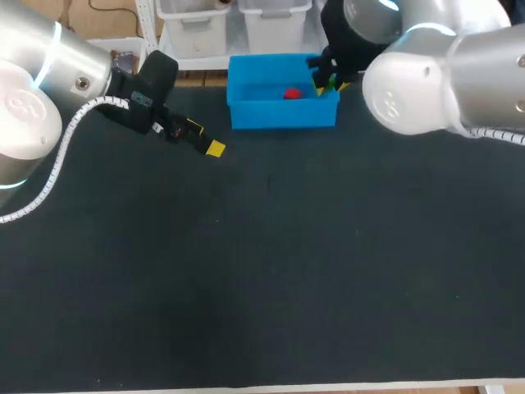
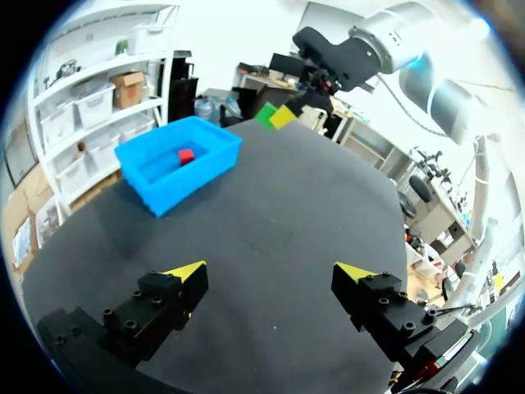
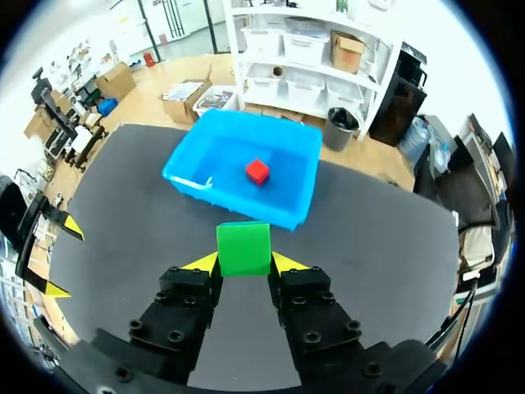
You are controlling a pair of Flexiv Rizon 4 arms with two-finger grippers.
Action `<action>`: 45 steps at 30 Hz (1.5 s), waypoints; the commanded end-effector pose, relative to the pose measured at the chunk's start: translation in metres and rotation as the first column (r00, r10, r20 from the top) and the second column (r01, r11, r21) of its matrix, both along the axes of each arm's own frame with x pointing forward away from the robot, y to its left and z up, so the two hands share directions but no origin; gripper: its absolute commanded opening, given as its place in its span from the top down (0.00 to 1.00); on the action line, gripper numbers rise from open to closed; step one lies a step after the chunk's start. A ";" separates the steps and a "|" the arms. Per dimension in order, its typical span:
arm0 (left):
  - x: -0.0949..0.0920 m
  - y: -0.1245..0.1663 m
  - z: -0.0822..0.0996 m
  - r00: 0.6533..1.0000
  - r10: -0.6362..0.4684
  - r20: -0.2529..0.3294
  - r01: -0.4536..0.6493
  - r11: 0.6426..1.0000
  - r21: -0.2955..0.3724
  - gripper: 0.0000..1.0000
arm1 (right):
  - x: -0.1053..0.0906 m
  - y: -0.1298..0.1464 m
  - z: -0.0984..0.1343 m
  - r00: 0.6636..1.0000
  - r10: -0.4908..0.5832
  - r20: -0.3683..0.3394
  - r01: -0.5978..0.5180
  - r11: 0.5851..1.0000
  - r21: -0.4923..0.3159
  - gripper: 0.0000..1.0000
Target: Use the left arm to pick the red cube and place it into the blue plastic box first, then use the right arm to grasp the green cube and put it into the same blue plastic box after the first action is fully finished.
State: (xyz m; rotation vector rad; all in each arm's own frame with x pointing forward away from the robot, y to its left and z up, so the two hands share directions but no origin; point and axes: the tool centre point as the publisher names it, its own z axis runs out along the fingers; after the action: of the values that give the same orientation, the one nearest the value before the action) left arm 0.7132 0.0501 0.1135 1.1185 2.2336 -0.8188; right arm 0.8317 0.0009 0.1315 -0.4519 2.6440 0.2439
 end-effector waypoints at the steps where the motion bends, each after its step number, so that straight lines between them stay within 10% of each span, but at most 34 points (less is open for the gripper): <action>1: 0.000 0.001 -0.001 1.000 -0.002 0.004 0.002 1.000 -0.006 0.00 | 0.019 0.002 0.004 1.000 0.026 -0.013 -0.026 1.000 0.010 1.00; 18: 0.000 0.001 -0.001 1.000 -0.002 0.004 0.002 1.000 -0.006 0.00 | 0.081 0.016 0.016 0.986 0.165 0.015 -0.165 0.984 0.065 1.00; 45: 0.000 0.001 -0.001 1.000 -0.002 0.004 0.002 1.000 -0.006 0.00 | 0.163 0.042 -0.035 0.962 0.271 0.002 -0.270 0.956 0.119 1.00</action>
State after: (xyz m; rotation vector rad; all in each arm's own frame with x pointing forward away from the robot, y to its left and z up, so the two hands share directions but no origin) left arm 0.7132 0.0501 0.1135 1.1184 2.2337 -0.8188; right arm 0.9607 0.0328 0.1009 -0.7143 2.4683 0.4494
